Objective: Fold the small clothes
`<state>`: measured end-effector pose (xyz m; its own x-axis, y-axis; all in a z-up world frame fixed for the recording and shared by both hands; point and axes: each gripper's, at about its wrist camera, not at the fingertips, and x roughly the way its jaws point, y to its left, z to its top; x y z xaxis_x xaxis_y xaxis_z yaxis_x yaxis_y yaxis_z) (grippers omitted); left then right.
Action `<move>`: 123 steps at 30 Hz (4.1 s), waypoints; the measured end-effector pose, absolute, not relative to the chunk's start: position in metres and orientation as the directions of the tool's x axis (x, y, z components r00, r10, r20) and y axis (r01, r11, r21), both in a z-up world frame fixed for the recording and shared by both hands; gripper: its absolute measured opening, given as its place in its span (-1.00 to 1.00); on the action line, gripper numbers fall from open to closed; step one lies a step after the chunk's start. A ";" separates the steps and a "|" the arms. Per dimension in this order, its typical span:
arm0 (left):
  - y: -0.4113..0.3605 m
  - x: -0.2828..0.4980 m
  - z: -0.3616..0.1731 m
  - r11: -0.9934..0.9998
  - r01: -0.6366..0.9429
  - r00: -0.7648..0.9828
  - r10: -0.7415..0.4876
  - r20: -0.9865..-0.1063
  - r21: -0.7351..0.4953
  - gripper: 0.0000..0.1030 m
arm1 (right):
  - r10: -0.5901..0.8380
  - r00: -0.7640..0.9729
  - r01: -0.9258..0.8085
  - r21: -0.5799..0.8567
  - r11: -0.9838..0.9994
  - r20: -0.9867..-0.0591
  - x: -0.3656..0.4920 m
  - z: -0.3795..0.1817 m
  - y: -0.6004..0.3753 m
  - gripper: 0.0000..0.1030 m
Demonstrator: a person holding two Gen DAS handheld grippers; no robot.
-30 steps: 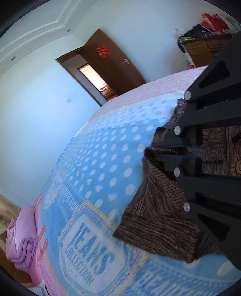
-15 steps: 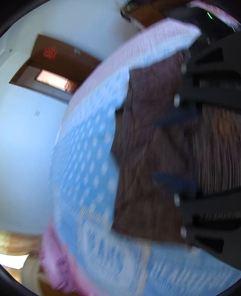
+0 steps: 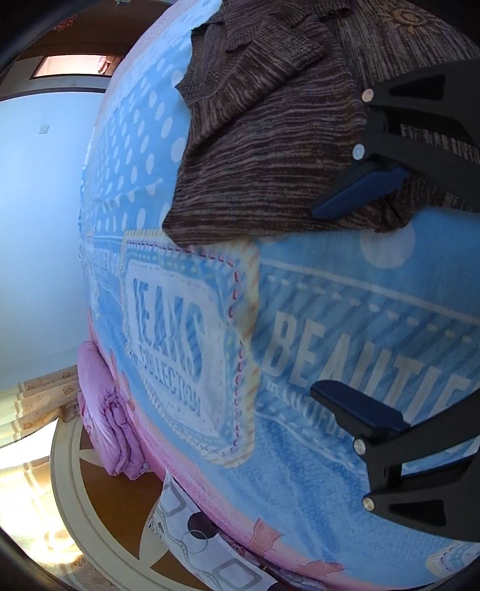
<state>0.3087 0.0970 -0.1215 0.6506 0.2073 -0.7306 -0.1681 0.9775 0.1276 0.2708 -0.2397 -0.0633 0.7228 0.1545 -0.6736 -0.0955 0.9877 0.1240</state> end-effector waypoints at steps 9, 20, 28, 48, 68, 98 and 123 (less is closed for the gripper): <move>0.100 0.315 -0.131 0.985 -0.172 0.642 0.110 -0.759 -0.003 0.87 | 0.096 0.587 -0.290 -0.098 0.952 -0.804 0.360 -0.094 -0.119 0.28; 0.102 0.315 -0.132 0.985 -0.171 0.641 0.110 -0.760 -0.001 0.92 | -0.218 0.655 0.113 -0.192 0.975 -0.723 0.400 -0.072 -0.217 -0.08; 0.103 0.313 -0.132 0.985 -0.171 0.647 0.108 -0.755 -0.005 0.93 | 0.193 0.576 -0.056 0.198 0.979 -0.794 0.362 -0.087 -0.233 -0.08; 0.104 0.312 -0.131 0.988 -0.147 0.654 0.071 -0.753 -0.035 1.00 | 0.141 0.629 -0.146 0.061 0.987 -0.765 0.303 -0.090 -0.207 -0.95; 0.097 0.306 -0.130 0.994 -0.113 0.661 0.064 -0.747 -0.014 1.00 | 0.138 0.674 -0.087 0.107 0.990 -0.726 0.326 -0.072 -0.226 -0.40; 0.098 0.310 -0.133 0.994 -0.111 0.647 0.054 -0.761 -0.024 1.00 | 0.132 0.638 -0.186 0.014 0.982 -0.759 0.329 -0.094 -0.187 -0.67; 0.079 0.277 -0.130 0.998 -0.052 0.624 0.052 -0.780 0.026 1.00 | 0.041 0.628 0.111 0.141 0.984 -0.777 0.261 -0.088 -0.354 -0.34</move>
<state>0.2772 0.0793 -0.1300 0.6239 0.0522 -0.7798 -0.0516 0.9983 0.0256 0.2607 -0.3540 -0.0878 0.6276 0.0408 -0.7775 0.1113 0.9837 0.1414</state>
